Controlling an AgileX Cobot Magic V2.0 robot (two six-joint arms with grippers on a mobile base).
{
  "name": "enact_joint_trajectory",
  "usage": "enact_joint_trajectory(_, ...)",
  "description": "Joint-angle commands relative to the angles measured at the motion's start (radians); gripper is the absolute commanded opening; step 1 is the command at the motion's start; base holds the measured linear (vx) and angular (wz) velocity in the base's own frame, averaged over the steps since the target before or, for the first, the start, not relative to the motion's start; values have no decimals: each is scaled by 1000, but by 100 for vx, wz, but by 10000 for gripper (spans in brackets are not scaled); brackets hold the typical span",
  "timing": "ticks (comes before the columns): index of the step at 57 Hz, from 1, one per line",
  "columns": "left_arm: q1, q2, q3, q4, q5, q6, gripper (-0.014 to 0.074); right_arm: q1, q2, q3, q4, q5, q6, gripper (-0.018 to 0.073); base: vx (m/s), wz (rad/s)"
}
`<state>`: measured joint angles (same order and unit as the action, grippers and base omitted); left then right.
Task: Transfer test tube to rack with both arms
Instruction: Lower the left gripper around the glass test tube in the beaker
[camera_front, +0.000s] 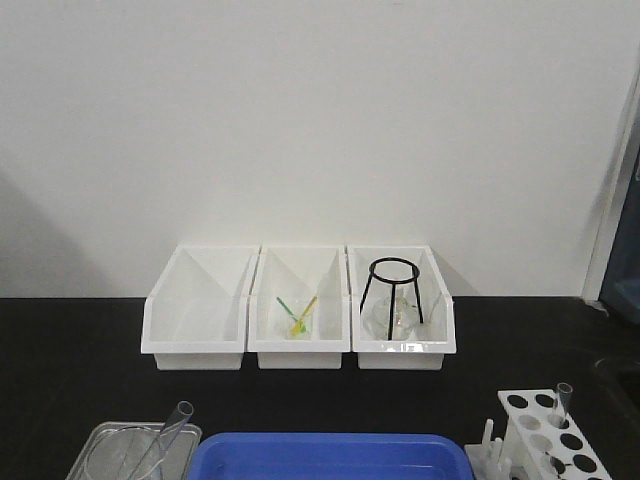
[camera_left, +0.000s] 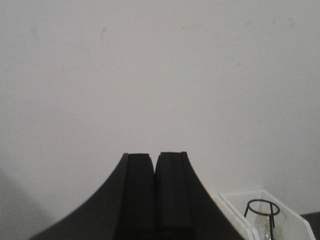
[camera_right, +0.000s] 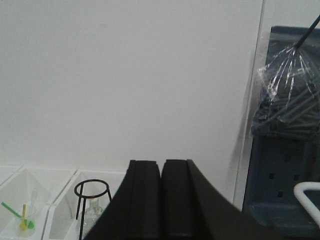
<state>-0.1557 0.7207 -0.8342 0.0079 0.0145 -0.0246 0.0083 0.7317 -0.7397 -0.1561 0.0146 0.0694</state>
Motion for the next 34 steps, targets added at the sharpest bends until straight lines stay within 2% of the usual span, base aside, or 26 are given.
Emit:
enact_joint_trajectory(1, -1, 13, -37, -8, -71, 2, 16, -6, 5, -38, -12, -84, -7, 18, 0, 0)
enact_joint_trajectory(7, -1, 13, -37, -8, -65, 2, 70, -6, 5, -38, -12, -83, -7, 85, 0, 0)
enact_joint_trajectory(10, -1, 13, -37, -8, -65, 4, 132, -6, 5, -38, -12, -78, -7, 136, 0, 0)
enact_joint_trajectory(16, -1, 11, -37, -1, -64, 4, 246, -6, 5, -38, -12, -68, -7, 291, 0, 0)
enact_joint_trajectory(23, -1, 11, -37, -1, -59, 4, 419, -6, 5, -38, -12, -70, -7, 504, 0, 0)
enact_joint_trajectory(27, -1, 11, -36, -8, -69, 4, 502, -6, 5, -38, -12, -76, -7, 592, 0, 0)
enact_joint_trajectory(34, -1, 7, -36, -8, -115, 4, 578, -6, 5, -38, -12, -80, -7, 669, 0, 0)
